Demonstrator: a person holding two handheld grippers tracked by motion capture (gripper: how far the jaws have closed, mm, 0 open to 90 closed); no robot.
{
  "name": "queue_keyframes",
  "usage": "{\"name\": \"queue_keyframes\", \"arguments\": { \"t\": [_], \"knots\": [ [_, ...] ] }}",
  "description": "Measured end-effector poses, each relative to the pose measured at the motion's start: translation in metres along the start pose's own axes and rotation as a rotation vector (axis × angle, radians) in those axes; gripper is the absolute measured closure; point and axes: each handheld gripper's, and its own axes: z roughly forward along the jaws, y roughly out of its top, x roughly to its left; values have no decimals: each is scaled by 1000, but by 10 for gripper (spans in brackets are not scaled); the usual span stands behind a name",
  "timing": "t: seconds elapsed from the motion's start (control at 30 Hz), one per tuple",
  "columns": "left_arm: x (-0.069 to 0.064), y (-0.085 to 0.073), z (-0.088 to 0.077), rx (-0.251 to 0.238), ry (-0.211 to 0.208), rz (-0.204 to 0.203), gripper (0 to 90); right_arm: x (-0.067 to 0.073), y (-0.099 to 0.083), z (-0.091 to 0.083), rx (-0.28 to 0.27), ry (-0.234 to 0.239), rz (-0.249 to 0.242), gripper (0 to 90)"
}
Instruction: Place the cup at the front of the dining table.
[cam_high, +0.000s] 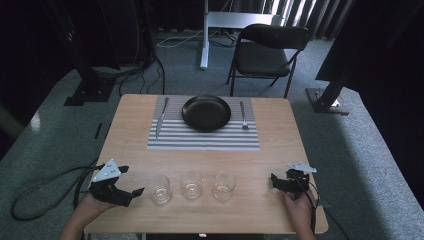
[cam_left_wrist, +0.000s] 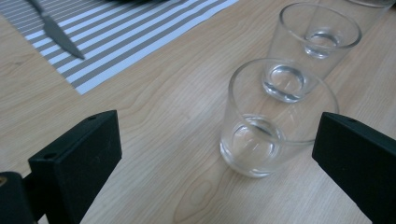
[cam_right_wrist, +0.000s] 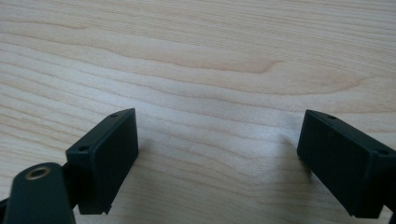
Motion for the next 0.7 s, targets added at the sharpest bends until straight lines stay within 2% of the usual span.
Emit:
{"name": "queue_keyframes", "arguments": {
  "t": [0.27, 0.7],
  "knots": [
    [-4, 10, 5, 10, -18, 24, 17, 0, 0, 0, 0, 0, 0, 119],
    [-18, 30, 22, 49, -52, 89, 17, 0, 0, 0, -1, 0, -1, 119]
  ]
}}
